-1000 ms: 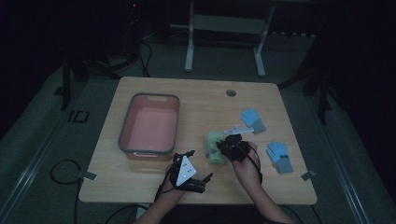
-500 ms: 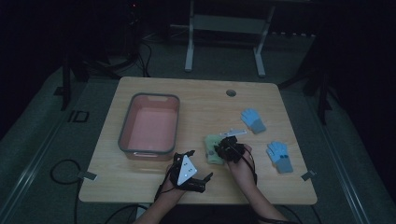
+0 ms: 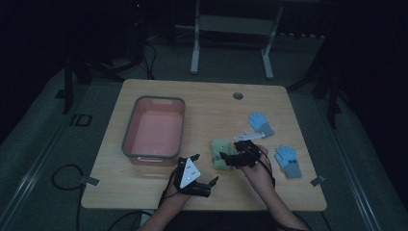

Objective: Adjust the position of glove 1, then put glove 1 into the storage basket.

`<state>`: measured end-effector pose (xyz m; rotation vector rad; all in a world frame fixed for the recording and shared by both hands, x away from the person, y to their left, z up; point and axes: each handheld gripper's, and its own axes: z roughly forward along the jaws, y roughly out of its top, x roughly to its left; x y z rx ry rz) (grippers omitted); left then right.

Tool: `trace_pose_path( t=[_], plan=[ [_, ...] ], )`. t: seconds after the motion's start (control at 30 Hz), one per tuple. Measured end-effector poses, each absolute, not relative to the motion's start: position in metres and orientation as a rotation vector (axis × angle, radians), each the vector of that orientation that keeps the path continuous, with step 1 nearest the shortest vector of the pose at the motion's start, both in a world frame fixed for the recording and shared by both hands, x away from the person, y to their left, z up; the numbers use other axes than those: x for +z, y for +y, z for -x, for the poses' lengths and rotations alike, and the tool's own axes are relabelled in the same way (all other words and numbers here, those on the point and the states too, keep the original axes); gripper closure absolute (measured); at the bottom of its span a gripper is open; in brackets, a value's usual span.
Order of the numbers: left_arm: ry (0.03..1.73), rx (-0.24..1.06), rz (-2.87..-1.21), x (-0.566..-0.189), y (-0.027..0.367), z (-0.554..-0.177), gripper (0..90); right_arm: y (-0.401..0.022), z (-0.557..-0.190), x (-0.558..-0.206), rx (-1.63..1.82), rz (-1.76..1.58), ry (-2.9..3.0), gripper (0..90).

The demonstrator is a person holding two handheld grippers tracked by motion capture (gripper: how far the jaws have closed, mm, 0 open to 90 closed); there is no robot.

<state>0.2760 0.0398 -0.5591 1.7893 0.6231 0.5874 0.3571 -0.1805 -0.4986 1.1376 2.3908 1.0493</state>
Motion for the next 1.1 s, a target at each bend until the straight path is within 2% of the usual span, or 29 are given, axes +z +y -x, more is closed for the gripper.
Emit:
trace_pose_path(
  t=[0.1, 0.13, 0.5, 0.53, 0.67, 0.77, 0.87, 1.0, 1.1],
  plan=[
    [0.608, 0.587, -1.804, -0.559, 0.038, -0.276, 0.7, -0.187, -0.356, -0.497, 1.081, -1.120, 2.410, 14.9],
    [0.609, 0.592, -1.832, -0.559, 0.036, -0.277, 0.7, -0.191, -0.356, -0.497, 1.088, -1.105, 2.415, 14.3],
    [0.644, 0.541, -1.900, -0.552, 0.039, -0.280, 0.6, -0.214, -0.364, -0.494, 1.119, -0.949, 2.423, 14.0],
    [0.651, 0.483, -1.934, -0.547, 0.039, -0.281, 0.6, -0.214, -0.364, -0.494, 1.119, -0.949, 2.423, 13.9],
    [0.579, 0.552, -1.976, -0.542, 0.032, -0.277, 2.7, -0.227, -0.370, -0.487, 1.194, -1.027, 2.436, 11.2],
    [0.530, 0.472, -1.998, -0.540, 0.030, -0.279, 6.3, -0.231, -0.373, -0.487, 1.270, -1.032, 2.434, 11.3],
    [0.476, 0.447, -2.035, -0.539, 0.025, -0.282, 9.9, -0.228, -0.378, -0.486, 1.285, -1.015, 2.463, 17.3],
    [0.445, 0.410, -2.058, -0.537, 0.019, -0.292, 16.9, -0.219, -0.387, -0.485, 1.273, -0.945, 2.498, 31.8],
    [0.406, 0.397, -2.084, -0.537, 0.012, -0.301, 22.4, -0.210, -0.397, -0.486, 1.263, -0.949, 2.522, 36.8]
  ],
)
